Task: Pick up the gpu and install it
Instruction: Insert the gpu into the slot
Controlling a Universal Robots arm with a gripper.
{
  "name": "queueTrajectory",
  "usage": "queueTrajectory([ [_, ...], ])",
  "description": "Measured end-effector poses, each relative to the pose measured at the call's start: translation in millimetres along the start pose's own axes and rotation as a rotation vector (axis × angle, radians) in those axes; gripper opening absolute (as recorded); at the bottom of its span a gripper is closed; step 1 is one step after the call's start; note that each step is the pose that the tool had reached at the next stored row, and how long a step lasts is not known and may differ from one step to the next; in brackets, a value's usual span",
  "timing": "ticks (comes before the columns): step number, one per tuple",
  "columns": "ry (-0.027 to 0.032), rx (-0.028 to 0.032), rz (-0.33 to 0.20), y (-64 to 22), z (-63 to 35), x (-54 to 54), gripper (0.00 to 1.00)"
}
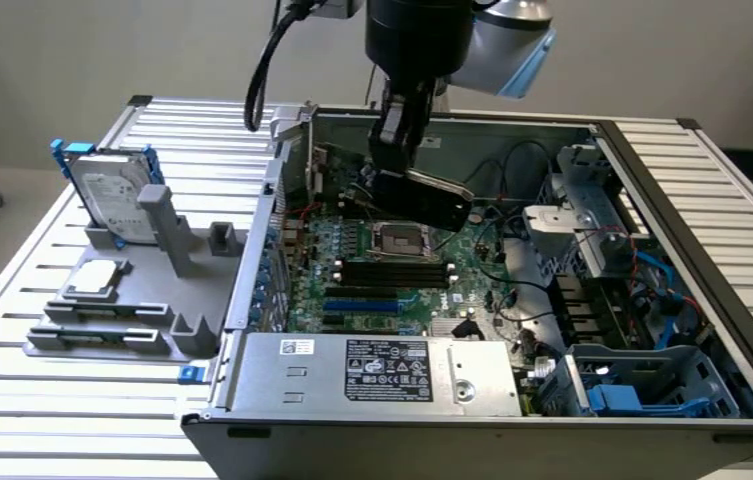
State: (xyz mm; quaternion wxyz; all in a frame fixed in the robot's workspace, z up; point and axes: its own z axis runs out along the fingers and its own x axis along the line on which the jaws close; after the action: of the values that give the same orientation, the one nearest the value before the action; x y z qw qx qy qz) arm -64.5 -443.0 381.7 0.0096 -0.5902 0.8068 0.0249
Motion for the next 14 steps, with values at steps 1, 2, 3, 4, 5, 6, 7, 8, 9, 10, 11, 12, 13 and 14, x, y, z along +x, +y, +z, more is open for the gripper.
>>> queueTrajectory([
  [1,0.0006,-0.0009,-0.02,0.0,1.1,0.1,0.26],
  [2,0.0011,-0.0017,-0.038,-0.1,2.2,0.1,0.26],
  [3,0.0017,-0.0025,-0.056,-0.1,3.3,0.2,0.26],
  [4,0.0022,-0.0033,-0.074,-0.1,4.3,0.2,0.26],
  [5,0.0027,-0.0041,-0.091,-0.1,5.4,0.3,0.26],
  [6,0.0031,-0.0049,-0.109,-0.2,6.5,0.3,0.26],
  [7,0.0036,-0.0057,-0.127,-0.2,7.7,0.3,0.26],
  [8,0.0042,-0.0066,-0.146,-0.3,8.8,0.4,0.26],
  [9,0.0048,-0.0074,-0.164,-0.3,9.7,0.4,0.26],
  [10,0.0053,-0.0081,-0.181,-0.3,10.7,0.5,0.26],
  [11,0.0057,-0.0087,-0.195,-0.4,11.6,0.6,0.26],
  [12,0.0061,-0.0093,-0.208,-0.5,12.4,0.8,0.26],
  [13,0.0063,-0.0098,-0.219,-0.6,13.2,1.2,0.26],
  [14,0.0067,-0.0104,-0.23,-0.8,14.0,1.6,0.26],
])
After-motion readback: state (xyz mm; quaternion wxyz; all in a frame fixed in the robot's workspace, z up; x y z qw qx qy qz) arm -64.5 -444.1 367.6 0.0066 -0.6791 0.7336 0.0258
